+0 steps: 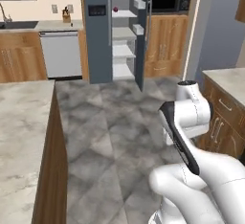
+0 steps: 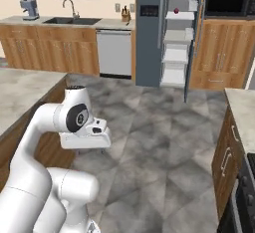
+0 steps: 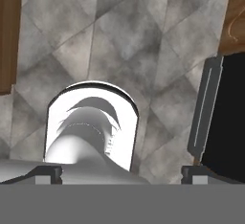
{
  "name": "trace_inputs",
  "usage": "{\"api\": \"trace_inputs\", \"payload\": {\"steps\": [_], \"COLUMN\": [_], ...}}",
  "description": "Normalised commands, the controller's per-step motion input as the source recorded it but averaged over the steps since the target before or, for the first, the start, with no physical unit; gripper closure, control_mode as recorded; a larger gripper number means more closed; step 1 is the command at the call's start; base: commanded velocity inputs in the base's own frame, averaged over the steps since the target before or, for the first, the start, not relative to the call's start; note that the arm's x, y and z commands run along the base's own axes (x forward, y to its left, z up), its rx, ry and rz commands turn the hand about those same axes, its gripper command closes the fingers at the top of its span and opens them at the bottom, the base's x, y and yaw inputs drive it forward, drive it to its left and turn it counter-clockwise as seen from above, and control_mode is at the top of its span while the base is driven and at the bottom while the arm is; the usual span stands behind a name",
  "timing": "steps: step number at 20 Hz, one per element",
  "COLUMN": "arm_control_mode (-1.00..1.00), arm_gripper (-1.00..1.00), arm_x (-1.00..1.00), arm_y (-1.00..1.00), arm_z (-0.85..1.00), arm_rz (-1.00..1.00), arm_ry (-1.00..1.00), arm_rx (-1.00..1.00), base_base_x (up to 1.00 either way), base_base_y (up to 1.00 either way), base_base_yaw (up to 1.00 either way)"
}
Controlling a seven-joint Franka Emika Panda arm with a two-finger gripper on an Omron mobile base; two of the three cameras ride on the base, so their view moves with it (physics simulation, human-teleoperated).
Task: Retrieve the butter from the fridge and place it on a plate on the dining table. Then retrieve the butter knife by the fridge and place it near the plate.
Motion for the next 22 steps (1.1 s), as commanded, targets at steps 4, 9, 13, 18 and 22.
{"api": "trace_inputs", "payload": {"steps": [4, 9, 13, 18, 22], "arm_control_mode": [1.00, 1.00, 1.00, 1.00, 1.00], "arm_gripper": [-1.00, -1.00, -1.00, -1.00, -1.00], "arm_x": [0.00, 0.00, 0.00, 0.00, 0.00], "arm_y": [0.00, 0.00, 0.00, 0.00, 0.00], "arm_z": [0.00, 0.00, 0.00, 0.00, 0.00], "arm_rz": [0.00, 0.00, 0.00, 0.00, 0.00], "arm_ry": [0.00, 0.00, 0.00, 0.00, 0.00], "arm_rx": [0.00, 0.00, 0.00, 0.00, 0.00], "base_base_x": [1.00, 1.00, 1.00, 1.00, 1.00], "base_base_y": [0.11, -0.07, -0.03, -0.16, -0.05], "base_base_yaw": [0.00, 0.07, 0.04, 0.06, 0.11]}}
